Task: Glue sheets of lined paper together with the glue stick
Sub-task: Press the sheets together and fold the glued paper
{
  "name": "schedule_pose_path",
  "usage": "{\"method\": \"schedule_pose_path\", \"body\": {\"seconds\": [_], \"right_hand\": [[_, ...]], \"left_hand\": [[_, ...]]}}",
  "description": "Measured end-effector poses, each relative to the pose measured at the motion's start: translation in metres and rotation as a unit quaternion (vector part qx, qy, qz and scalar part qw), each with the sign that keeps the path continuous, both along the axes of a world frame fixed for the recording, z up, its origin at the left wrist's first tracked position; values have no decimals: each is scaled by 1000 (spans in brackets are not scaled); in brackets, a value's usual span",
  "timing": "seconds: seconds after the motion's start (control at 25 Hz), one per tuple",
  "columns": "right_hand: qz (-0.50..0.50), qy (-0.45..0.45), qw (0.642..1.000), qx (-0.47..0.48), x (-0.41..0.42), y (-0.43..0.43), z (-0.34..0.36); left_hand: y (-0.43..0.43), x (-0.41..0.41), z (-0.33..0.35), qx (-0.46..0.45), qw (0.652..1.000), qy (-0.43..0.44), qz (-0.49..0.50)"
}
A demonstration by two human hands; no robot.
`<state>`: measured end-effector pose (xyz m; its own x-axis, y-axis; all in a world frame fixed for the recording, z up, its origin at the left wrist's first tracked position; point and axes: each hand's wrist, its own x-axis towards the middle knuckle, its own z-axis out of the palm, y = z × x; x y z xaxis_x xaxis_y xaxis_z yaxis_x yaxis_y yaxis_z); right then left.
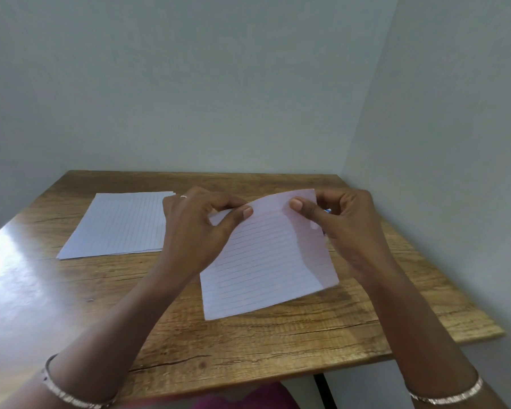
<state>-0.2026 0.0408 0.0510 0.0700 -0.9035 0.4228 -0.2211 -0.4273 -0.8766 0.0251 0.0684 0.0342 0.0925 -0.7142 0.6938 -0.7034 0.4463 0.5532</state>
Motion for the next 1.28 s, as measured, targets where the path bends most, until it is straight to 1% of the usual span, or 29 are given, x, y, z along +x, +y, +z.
{"method": "schedule_pose_path", "body": {"seconds": [0.12,0.32,0.4,0.52,0.72,0.92,1.08,1.2,1.28], "right_hand": [[-19,-6,1000,-7,-3,0,-3],[-10,41,999,-10,4,3,2],[16,57,998,-13,6,4,5],[39,47,998,-5,7,7,7],[30,54,998,1,2,5,-3],[26,63,998,16,-3,2,-11],[31,61,997,23,2,0,-13],[36,78,996,34,5,0,-13],[38,76,995,45,2,2,-14]], "left_hand": [[3,0,0,4,999,15,-30],[2,-9,4,-4,999,-35,-27],[0,-15,11,-13,998,-16,-56],[-8,-20,20,-6,992,24,-127],[-18,-28,17,21,987,20,-160],[-24,-28,7,52,984,52,-161],[-24,-27,5,44,983,3,-176],[-28,-25,-1,31,991,-12,-131],[-28,-24,-2,22,994,6,-106]]}}
